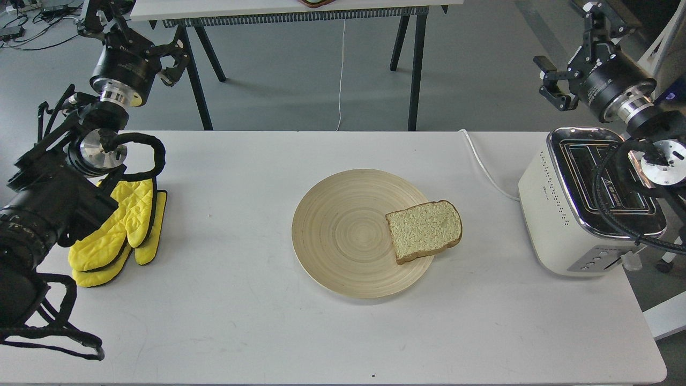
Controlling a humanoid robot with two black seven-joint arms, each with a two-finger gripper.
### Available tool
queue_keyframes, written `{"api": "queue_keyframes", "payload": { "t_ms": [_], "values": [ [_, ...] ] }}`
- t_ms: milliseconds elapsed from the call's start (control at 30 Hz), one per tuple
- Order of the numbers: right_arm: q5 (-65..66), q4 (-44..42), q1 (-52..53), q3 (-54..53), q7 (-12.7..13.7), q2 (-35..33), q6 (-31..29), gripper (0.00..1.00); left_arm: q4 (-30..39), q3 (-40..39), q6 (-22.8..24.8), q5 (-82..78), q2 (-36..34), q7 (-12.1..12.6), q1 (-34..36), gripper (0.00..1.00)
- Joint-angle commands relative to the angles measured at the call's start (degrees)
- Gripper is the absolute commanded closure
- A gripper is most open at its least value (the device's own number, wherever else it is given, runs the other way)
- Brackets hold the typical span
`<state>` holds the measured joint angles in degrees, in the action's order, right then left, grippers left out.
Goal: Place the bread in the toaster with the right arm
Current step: 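Raise the right gripper up from beside the toaster, then swing the right gripper down toward the bread slice on the plate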
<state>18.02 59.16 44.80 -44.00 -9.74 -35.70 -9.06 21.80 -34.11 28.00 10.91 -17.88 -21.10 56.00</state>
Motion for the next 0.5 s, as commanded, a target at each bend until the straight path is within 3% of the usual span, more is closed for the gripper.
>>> {"api": "queue_keyframes", "payload": {
  "t_ms": [0, 467],
  "values": [
    [4.73, 4.9, -1.72, 0.15, -0.02, 0.1, 2.98, 0.01, 0.0, 0.0, 0.0, -0.01, 0.04, 0.0, -0.01, 0.0],
    [30.39, 17.12, -11.13, -0.03, -0.19, -0.07, 11.86, 0.01, 0.0, 0.0, 0.0, 0.08, 0.04, 0.0, -0.01, 0.0]
  ]
}}
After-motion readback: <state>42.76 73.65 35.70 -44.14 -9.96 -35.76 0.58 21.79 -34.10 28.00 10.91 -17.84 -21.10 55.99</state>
